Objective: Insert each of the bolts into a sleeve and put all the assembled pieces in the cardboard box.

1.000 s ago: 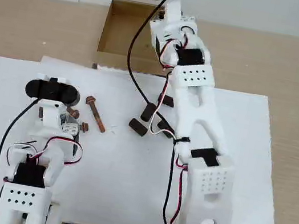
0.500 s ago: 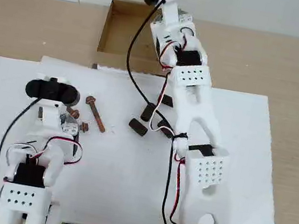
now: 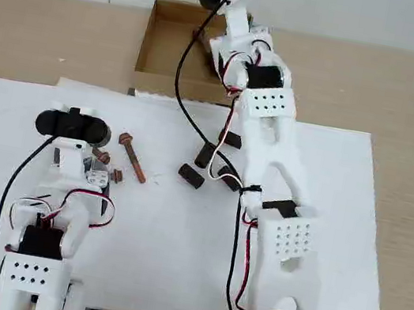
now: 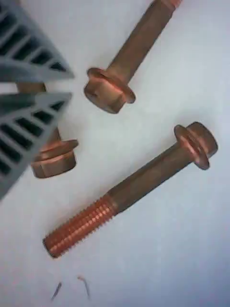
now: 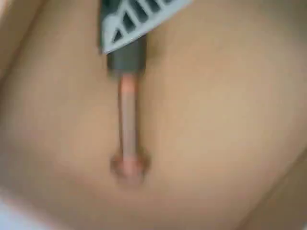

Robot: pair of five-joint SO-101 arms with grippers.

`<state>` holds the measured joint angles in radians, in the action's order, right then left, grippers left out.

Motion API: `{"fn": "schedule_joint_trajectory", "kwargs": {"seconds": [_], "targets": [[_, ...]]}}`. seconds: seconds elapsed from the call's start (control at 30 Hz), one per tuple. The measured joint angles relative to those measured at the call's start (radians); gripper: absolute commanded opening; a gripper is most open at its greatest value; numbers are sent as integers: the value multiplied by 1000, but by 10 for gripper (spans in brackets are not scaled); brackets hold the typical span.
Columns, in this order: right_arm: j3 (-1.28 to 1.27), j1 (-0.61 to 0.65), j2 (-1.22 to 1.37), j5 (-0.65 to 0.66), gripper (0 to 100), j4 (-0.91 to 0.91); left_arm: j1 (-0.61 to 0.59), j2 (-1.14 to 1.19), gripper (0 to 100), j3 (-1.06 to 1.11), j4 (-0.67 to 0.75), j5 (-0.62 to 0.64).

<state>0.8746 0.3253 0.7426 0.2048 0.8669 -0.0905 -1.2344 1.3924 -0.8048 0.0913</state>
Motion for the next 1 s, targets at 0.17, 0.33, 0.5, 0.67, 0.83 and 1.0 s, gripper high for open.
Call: {"fn": "schedule_joint_trajectory", "kwargs": {"seconds": [0.17, 0.33, 0.5, 0.67, 0.83, 1.0], "targets": [[6, 0, -112, 0, 191, 298, 0, 0, 6, 0, 0, 0], [6, 0, -192, 0, 191, 531, 0, 0, 6, 0, 0, 0], [6, 0, -222, 0, 191, 724, 0, 0, 6, 0, 0, 0], [6, -8, -224, 0, 191, 807, 0, 0, 7, 0, 0, 0], [-86, -9, -230, 14, 191, 812, 0, 0, 7, 0, 0, 0], [-287, 2, -307, 35, 191, 819, 0, 0, 7, 0, 0, 0]]}}
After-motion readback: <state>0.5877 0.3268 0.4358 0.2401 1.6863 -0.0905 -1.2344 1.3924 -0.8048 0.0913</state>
